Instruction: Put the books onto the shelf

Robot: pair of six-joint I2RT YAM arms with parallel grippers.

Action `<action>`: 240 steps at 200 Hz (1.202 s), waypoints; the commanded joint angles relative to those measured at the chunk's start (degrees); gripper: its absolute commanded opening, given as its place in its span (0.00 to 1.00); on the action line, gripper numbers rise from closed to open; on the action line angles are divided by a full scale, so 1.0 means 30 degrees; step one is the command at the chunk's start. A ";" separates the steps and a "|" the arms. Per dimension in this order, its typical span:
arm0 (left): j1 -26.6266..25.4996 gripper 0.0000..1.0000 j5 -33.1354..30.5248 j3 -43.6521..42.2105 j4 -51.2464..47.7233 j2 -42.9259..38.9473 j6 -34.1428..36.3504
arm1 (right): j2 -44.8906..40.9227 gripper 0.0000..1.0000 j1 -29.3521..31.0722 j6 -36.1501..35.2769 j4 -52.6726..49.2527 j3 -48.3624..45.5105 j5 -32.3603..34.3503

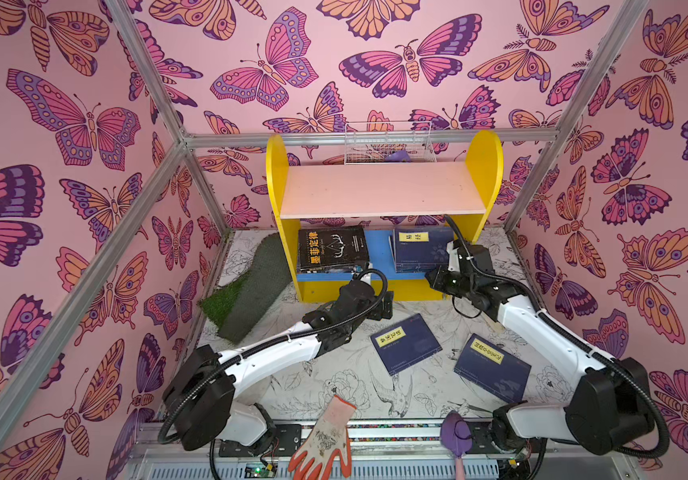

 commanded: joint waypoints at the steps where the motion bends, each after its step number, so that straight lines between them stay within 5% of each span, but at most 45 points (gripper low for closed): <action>1: 0.0019 1.00 -0.1975 -0.1884 -0.2886 -0.0864 -0.1941 | 0.1006 0.20 0.0085 -0.0684 -0.1422 0.1170 0.1066; 240: 0.0148 1.00 -0.1396 -0.2585 -0.3911 -0.0207 -0.2587 | 0.2790 0.21 -0.0006 -0.1982 -0.2035 0.3579 0.2964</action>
